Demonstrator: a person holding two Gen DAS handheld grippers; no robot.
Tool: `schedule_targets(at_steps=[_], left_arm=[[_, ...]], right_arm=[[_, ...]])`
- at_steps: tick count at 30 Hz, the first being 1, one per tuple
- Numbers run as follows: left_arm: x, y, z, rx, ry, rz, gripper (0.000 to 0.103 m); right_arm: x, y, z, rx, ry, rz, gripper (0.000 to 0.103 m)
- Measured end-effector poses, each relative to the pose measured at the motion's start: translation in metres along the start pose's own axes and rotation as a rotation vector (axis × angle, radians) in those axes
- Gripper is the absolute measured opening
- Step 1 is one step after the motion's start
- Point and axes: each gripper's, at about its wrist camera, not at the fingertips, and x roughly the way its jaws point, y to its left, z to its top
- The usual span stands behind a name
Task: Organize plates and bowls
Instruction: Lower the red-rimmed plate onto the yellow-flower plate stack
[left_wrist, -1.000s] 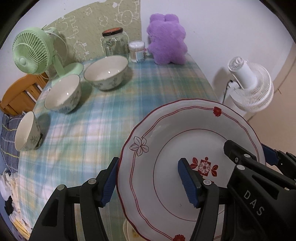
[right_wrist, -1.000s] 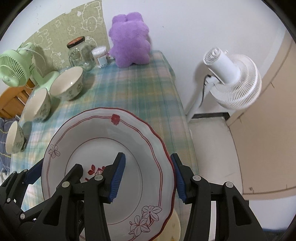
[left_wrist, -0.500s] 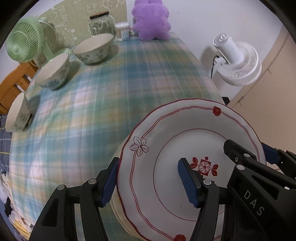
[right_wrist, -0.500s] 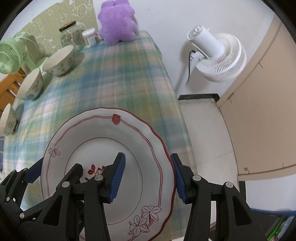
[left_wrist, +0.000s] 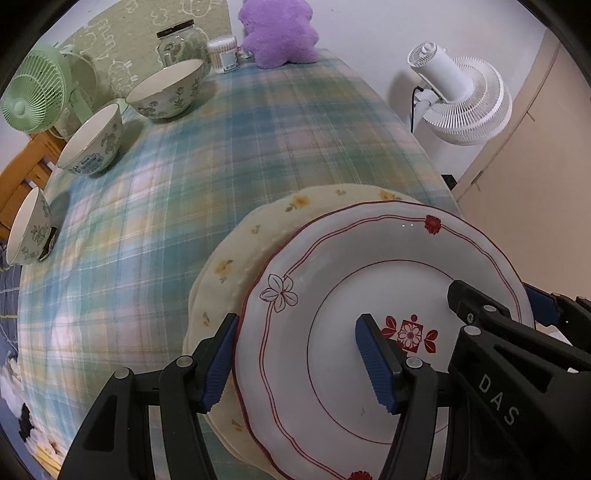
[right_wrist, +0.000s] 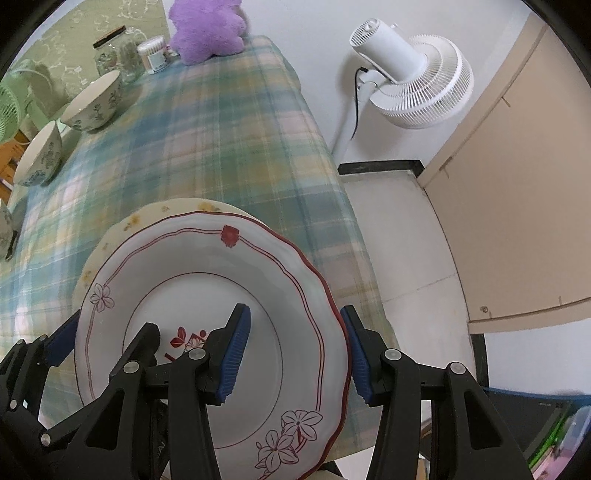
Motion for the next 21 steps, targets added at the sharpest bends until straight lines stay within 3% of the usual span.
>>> schedule_targets(at_steps=[14,16,18,21], left_arm=[[-0.002,-0.006,-0.003,0.008,-0.015,0.034,0.065],[-0.002,-0.007,-0.003,0.012,-0.022,0.044,0.065],[-0.001,-0.006,-0.002,0.012,-0.019,0.046,0.064],[0.0,-0.006,0.0,0.012,-0.018,0.049,0.064]], right_arm=[[0.006,-0.009,-0.001,0.001,0.027,0.046,0.053],[0.001,-0.014,-0.003,0.007,0.015,0.016,0.053],[-0.003,-0.016,-0.004,0.004,0.002,0.031,0.038],[-0.005,-0.011,-0.006,-0.029,0.003,0.021,0.033]])
